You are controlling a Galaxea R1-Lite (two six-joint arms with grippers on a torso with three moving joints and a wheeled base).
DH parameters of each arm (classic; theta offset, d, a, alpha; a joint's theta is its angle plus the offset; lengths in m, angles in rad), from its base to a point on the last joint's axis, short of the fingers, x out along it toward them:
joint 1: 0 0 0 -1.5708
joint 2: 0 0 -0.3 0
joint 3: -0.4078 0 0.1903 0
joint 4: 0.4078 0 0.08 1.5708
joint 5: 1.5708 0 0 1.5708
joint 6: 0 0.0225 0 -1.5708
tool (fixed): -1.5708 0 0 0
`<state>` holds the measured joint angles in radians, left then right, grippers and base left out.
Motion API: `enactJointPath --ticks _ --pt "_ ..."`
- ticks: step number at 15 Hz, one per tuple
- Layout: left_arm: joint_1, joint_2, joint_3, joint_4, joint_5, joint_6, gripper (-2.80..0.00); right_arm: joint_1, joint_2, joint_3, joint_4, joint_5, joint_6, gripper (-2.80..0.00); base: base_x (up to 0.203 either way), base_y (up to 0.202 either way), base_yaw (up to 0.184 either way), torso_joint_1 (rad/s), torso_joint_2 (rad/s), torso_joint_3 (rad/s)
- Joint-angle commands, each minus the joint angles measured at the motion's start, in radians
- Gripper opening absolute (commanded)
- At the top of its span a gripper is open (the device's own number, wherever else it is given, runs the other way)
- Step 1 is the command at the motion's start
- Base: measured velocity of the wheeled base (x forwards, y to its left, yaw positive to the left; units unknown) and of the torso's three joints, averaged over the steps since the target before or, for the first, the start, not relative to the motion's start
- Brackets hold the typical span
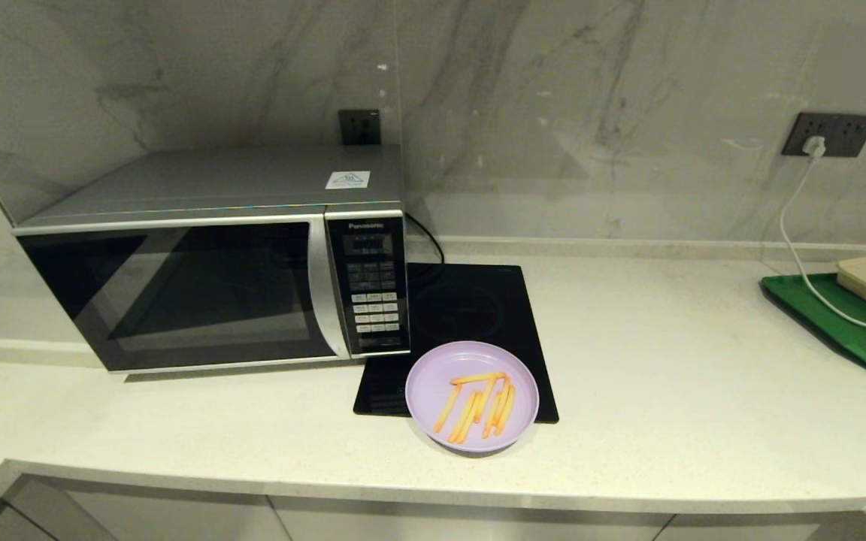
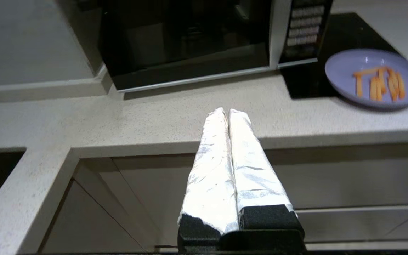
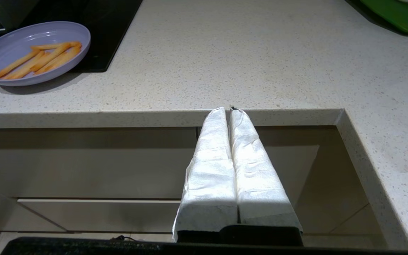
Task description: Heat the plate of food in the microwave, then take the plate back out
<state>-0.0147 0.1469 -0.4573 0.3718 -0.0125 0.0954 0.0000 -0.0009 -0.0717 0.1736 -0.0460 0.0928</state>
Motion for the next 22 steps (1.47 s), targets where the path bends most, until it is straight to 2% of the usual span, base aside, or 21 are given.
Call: enactJointPath --ticks 1,4,7,9,13,14,15,16,22 --pt "0.008 -0.125 0.191 -0.058 -0.035 0.063 -2.80 0.000 0.001 0.000 0.001 0.000 0.001 -2.80 0.000 0.000 0.000 0.000 0.00 0.000" --pt "0.012 -0.146 0.391 -0.285 -0.006 0.097 -2.80 0.001 0.001 0.000 0.001 0.000 0.001 -2.80 0.000 0.000 0.000 0.000 0.00 0.000" --pt "0.013 -0.148 0.411 -0.320 -0.027 0.138 -2.80 0.000 0.001 0.000 0.001 0.000 0.001 -2.80 0.000 0.000 0.000 0.000 0.00 0.000" --pt "0.013 -0.148 0.411 -0.318 -0.036 0.131 -2.80 0.000 0.001 0.000 0.001 0.000 0.001 -2.80 0.000 0.000 0.000 0.000 0.00 0.000" --pt "0.013 -0.148 0.423 -0.332 -0.036 0.090 -2.80 0.000 0.001 0.000 0.001 0.000 0.000 -2.80 0.000 0.000 0.000 0.000 0.00 0.000" --pt "0.012 -0.142 0.420 -0.298 -0.039 0.025 -2.80 0.000 0.001 0.000 0.001 0.000 0.001 -2.80 0.000 0.000 0.000 0.000 0.00 0.000" --pt "0.012 -0.129 0.401 -0.227 -0.027 -0.067 -2.80 0.001 0.001 0.000 0.001 0.000 0.000 -2.80 0.000 0.000 0.000 0.000 0.00 0.000" --pt "0.013 -0.143 0.394 -0.204 -0.015 -0.092 -2.80 0.000 0.001 0.000 0.001 0.000 0.001 -2.80 0.000 0.000 0.000 0.000 0.00 0.000" --pt "0.013 -0.147 0.401 -0.237 -0.003 -0.090 -2.80 0.000 0.001 0.000 0.001 0.000 0.001 -2.80 0.000 0.000 0.000 0.000 0.00 0.000"
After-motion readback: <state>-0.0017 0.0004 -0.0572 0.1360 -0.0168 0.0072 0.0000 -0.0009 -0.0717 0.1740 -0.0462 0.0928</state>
